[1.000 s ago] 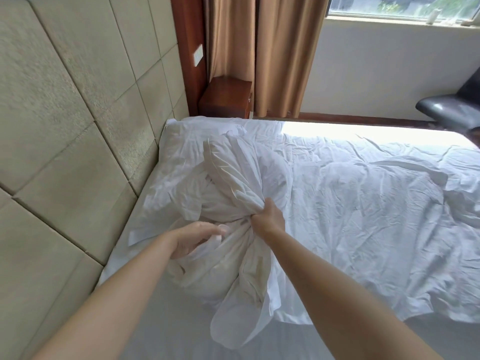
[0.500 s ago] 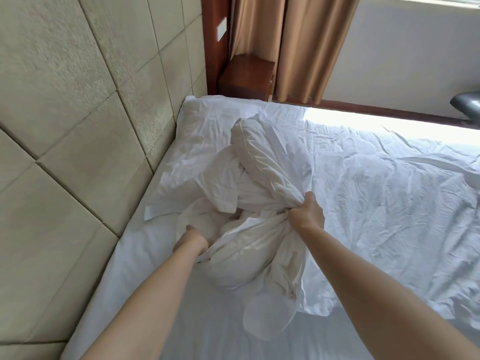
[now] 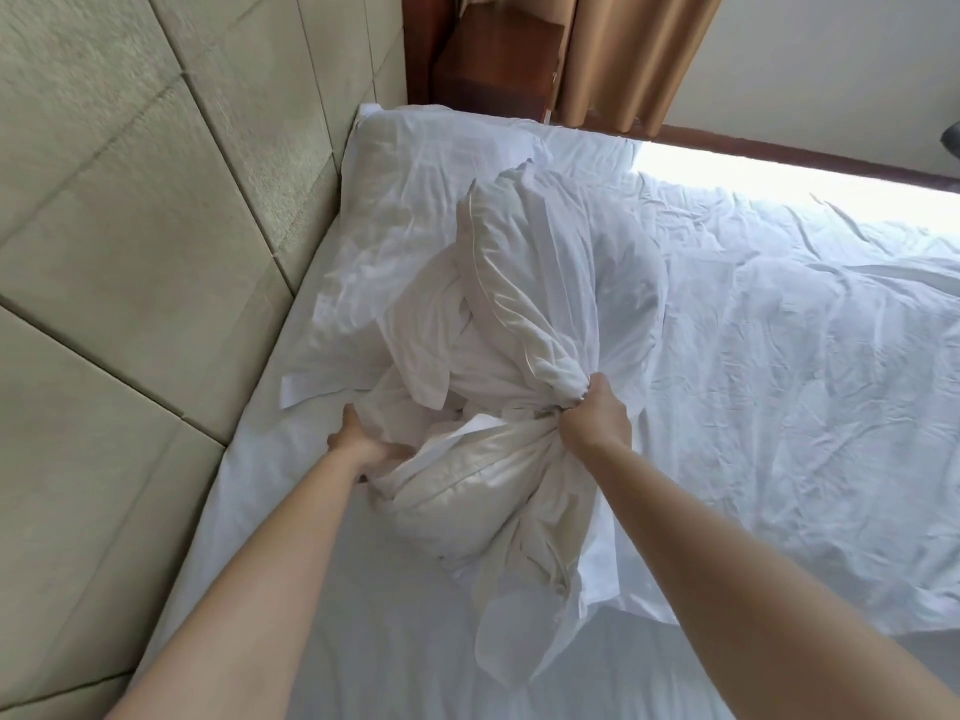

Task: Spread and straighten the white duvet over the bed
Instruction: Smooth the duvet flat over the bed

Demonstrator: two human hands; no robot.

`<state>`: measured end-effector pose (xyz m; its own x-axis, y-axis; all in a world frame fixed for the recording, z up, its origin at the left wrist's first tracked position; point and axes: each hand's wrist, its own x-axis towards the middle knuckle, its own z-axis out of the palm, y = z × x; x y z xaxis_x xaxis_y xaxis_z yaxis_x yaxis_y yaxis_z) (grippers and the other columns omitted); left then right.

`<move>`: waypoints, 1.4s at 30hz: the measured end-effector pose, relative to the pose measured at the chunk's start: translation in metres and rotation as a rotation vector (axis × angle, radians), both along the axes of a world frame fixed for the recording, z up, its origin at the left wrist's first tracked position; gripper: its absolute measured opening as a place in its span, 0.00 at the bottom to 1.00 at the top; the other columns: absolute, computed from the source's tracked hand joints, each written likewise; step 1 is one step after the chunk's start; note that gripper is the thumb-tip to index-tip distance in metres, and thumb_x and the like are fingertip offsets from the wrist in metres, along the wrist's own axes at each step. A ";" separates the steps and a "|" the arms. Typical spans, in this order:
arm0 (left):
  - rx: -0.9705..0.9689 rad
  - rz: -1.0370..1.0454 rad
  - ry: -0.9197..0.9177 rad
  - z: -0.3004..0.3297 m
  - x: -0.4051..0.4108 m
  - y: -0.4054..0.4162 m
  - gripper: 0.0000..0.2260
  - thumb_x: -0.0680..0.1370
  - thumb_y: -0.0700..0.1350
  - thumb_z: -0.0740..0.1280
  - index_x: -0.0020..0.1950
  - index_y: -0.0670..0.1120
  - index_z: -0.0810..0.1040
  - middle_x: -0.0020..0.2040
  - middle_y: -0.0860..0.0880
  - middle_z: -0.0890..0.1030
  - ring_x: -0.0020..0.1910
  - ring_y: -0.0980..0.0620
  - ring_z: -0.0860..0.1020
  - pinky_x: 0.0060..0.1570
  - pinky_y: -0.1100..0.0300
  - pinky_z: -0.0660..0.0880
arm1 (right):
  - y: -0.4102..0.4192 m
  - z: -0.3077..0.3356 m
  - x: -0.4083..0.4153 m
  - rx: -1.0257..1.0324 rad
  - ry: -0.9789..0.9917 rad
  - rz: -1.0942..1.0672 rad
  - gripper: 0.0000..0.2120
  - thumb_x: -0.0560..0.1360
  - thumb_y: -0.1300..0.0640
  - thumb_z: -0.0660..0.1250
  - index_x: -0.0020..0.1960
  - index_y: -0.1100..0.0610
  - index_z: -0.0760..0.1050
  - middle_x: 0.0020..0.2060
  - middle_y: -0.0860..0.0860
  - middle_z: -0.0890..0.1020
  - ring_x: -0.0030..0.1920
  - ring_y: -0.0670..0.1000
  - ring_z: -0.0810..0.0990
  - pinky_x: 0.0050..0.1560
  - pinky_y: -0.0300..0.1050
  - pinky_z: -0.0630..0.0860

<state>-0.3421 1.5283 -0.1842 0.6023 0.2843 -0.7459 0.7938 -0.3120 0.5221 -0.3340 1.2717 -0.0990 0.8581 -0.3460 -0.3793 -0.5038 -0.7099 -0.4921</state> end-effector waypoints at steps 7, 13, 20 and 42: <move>0.000 0.007 0.129 -0.006 0.009 -0.002 0.26 0.71 0.36 0.69 0.67 0.36 0.65 0.53 0.41 0.73 0.53 0.42 0.76 0.42 0.58 0.71 | 0.009 -0.012 0.006 -0.005 0.012 0.004 0.08 0.76 0.60 0.58 0.55 0.58 0.65 0.41 0.53 0.73 0.43 0.56 0.73 0.40 0.47 0.67; -0.289 -0.014 0.023 0.040 0.007 -0.043 0.03 0.69 0.35 0.62 0.37 0.42 0.70 0.25 0.48 0.71 0.23 0.52 0.71 0.24 0.69 0.65 | 0.004 -0.005 0.007 0.000 -0.017 -0.025 0.06 0.76 0.61 0.58 0.52 0.57 0.65 0.38 0.51 0.72 0.42 0.56 0.72 0.40 0.46 0.66; -0.374 -0.353 -0.290 0.114 -0.014 -0.094 0.08 0.71 0.37 0.65 0.50 0.44 0.75 0.38 0.49 0.76 0.35 0.56 0.75 0.28 0.68 0.70 | -0.003 0.050 0.017 0.403 0.208 -0.042 0.36 0.65 0.43 0.72 0.67 0.57 0.65 0.55 0.55 0.78 0.53 0.56 0.78 0.55 0.52 0.77; -0.342 -0.419 -0.252 0.109 -0.088 -0.135 0.19 0.72 0.28 0.53 0.53 0.38 0.81 0.39 0.46 0.79 0.35 0.55 0.76 0.33 0.68 0.70 | -0.040 0.050 -0.035 -0.001 0.096 0.128 0.15 0.71 0.60 0.63 0.56 0.57 0.63 0.47 0.54 0.74 0.46 0.55 0.73 0.42 0.47 0.70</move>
